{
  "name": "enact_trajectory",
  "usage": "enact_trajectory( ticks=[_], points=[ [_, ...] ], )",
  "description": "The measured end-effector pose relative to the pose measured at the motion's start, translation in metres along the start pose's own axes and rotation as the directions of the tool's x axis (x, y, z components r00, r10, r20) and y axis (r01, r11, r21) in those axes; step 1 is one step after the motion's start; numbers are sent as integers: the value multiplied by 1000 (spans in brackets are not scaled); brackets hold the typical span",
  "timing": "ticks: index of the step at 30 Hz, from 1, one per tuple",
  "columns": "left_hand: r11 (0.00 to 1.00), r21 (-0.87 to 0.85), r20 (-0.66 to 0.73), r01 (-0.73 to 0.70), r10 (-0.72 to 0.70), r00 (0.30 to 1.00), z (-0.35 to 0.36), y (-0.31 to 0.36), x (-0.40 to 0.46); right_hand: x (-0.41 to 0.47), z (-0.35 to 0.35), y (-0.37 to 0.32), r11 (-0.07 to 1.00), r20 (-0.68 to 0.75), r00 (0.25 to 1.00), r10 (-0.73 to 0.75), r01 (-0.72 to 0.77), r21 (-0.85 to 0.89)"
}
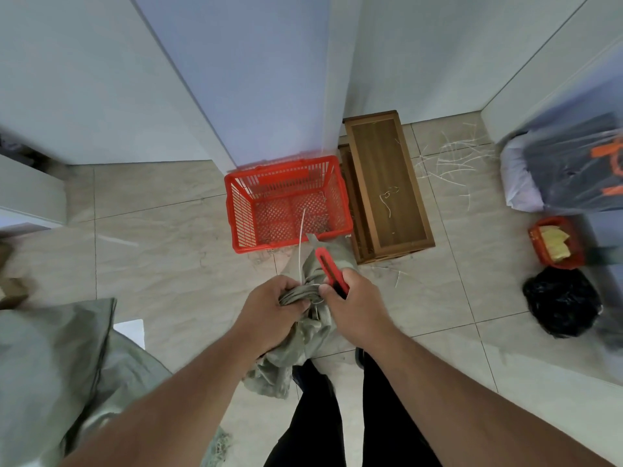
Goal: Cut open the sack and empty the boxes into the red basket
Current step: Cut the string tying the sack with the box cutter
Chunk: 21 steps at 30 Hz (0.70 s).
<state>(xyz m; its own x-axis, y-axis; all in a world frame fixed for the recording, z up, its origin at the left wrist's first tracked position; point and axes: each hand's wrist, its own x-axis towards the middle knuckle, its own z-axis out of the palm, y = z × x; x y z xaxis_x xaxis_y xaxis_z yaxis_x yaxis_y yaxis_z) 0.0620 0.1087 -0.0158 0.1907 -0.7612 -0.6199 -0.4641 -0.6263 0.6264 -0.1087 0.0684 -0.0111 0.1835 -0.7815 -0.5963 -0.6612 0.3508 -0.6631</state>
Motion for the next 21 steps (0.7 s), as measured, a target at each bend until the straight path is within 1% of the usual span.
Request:
enact_trajectory(
  ticks=[2, 4, 5, 9, 11, 13, 16, 19, 21],
  points=[
    [1000, -8, -30, 22, -22, 999, 3, 0, -2, -16, -2, 2, 992, 7, 998, 63, -63, 113],
    [999, -9, -53, 41, -41, 998, 5, -3, -3, -38, -7, 8, 977, 22, 993, 112, -114, 181],
    [998, -13, -64, 55, -55, 996, 5, -5, -4, -48, -10, 12, 976, 35, 992, 117, -122, 183],
    [995, -45, -92, 90, -93, 991, 9, -8, -8, -75, -15, 21, 987, 150, 981, 125, -139, 84],
    [994, -62, -89, 95, -100, 991, 11, -6, -10, -77, -10, 21, 982, 210, 966, 153, -172, 74],
    [991, -89, -79, 104, -111, 991, 13, -3, -12, -74, -3, 19, 973, 224, 956, 189, -213, 90],
    [986, -126, -59, 110, -118, 991, 15, -1, -15, -69, 1, 17, 927, 224, 937, 269, -315, 205],
    [981, -162, -42, 102, -111, 993, 17, 0, -17, -70, 7, 14, 874, 232, 919, 320, -381, 302],
    [975, -194, -19, 109, -115, 993, 19, 1, -19, -74, 14, 9, 808, 273, 893, 358, -443, 389]
  ],
)
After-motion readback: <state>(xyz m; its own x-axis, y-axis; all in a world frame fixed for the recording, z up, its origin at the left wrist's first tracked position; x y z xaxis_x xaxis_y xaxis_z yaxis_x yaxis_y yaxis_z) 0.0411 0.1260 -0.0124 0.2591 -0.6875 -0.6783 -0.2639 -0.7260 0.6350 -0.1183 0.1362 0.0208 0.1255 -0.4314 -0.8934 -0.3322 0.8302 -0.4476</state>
